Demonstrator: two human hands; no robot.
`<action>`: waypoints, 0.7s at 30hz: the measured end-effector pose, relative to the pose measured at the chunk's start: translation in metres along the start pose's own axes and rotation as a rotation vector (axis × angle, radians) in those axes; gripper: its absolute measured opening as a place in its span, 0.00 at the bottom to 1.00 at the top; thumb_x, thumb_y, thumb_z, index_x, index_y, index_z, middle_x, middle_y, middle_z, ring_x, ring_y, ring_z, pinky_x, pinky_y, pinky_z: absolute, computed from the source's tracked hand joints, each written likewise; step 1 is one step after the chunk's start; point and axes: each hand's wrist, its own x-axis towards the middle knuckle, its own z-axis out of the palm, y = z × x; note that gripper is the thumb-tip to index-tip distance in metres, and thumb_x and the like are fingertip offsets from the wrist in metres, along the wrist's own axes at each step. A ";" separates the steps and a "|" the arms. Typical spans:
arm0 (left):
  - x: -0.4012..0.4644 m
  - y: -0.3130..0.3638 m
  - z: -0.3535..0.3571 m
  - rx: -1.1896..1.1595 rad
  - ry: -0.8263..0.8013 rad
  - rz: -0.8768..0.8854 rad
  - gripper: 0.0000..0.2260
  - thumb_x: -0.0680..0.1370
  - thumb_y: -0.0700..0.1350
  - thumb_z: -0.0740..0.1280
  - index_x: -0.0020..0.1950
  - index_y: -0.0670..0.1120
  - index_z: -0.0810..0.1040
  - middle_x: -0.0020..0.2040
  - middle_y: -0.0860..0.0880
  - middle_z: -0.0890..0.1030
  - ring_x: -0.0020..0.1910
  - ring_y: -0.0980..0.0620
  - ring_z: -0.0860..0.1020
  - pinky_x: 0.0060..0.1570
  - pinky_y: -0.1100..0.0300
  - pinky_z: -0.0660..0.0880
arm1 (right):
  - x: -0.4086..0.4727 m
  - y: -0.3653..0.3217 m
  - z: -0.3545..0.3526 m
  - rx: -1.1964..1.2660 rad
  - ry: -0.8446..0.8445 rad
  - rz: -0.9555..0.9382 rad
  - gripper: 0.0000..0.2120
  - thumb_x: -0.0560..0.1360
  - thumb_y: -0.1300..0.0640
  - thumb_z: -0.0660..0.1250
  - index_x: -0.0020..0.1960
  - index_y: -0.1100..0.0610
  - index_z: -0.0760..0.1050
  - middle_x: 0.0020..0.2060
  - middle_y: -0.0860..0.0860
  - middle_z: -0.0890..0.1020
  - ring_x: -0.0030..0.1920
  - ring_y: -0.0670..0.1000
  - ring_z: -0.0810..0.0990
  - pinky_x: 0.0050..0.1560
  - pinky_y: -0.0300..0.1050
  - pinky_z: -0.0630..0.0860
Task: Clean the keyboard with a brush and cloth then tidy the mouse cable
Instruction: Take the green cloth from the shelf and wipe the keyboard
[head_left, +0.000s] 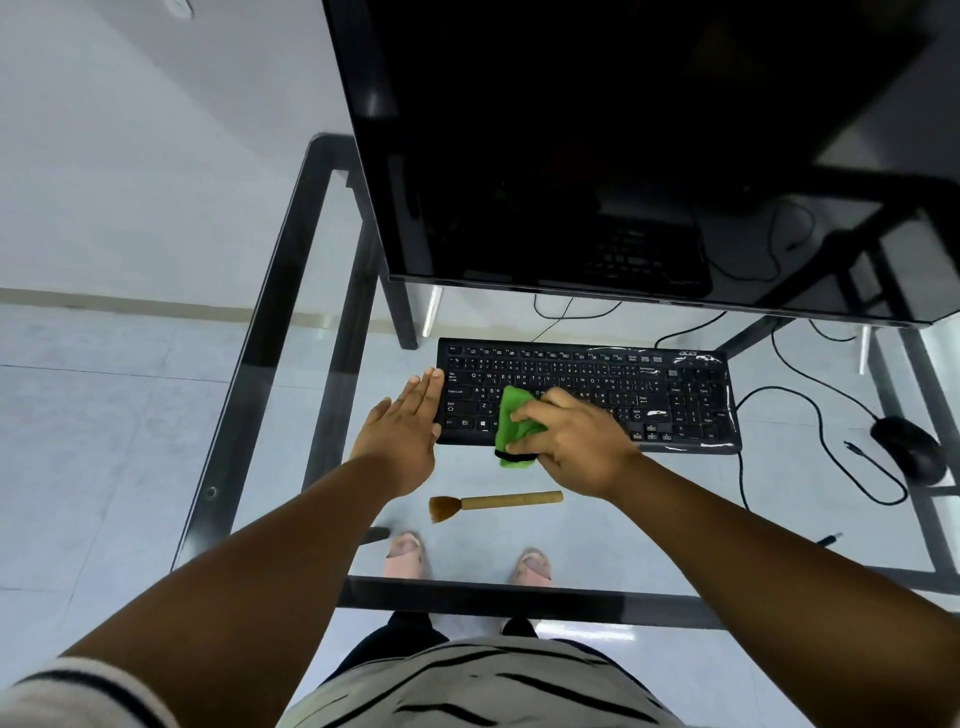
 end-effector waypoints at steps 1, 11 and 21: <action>0.000 -0.001 0.000 0.003 -0.002 -0.002 0.29 0.84 0.46 0.48 0.78 0.49 0.34 0.80 0.52 0.40 0.78 0.54 0.41 0.76 0.54 0.45 | 0.005 -0.004 0.002 0.003 0.008 -0.005 0.16 0.69 0.61 0.69 0.50 0.43 0.84 0.54 0.45 0.80 0.47 0.54 0.74 0.39 0.44 0.75; 0.000 -0.001 0.004 -0.004 0.000 -0.007 0.28 0.83 0.46 0.47 0.78 0.50 0.33 0.80 0.53 0.41 0.78 0.55 0.41 0.76 0.55 0.44 | 0.022 -0.020 0.012 -0.004 0.066 -0.064 0.17 0.69 0.61 0.73 0.51 0.41 0.84 0.52 0.45 0.81 0.45 0.54 0.74 0.39 0.46 0.76; -0.002 0.001 0.001 0.002 0.004 -0.012 0.28 0.84 0.46 0.48 0.78 0.50 0.34 0.80 0.53 0.41 0.78 0.54 0.41 0.77 0.54 0.45 | -0.017 0.005 0.009 -0.068 0.034 0.060 0.20 0.69 0.63 0.71 0.51 0.39 0.83 0.54 0.44 0.79 0.50 0.52 0.71 0.43 0.50 0.77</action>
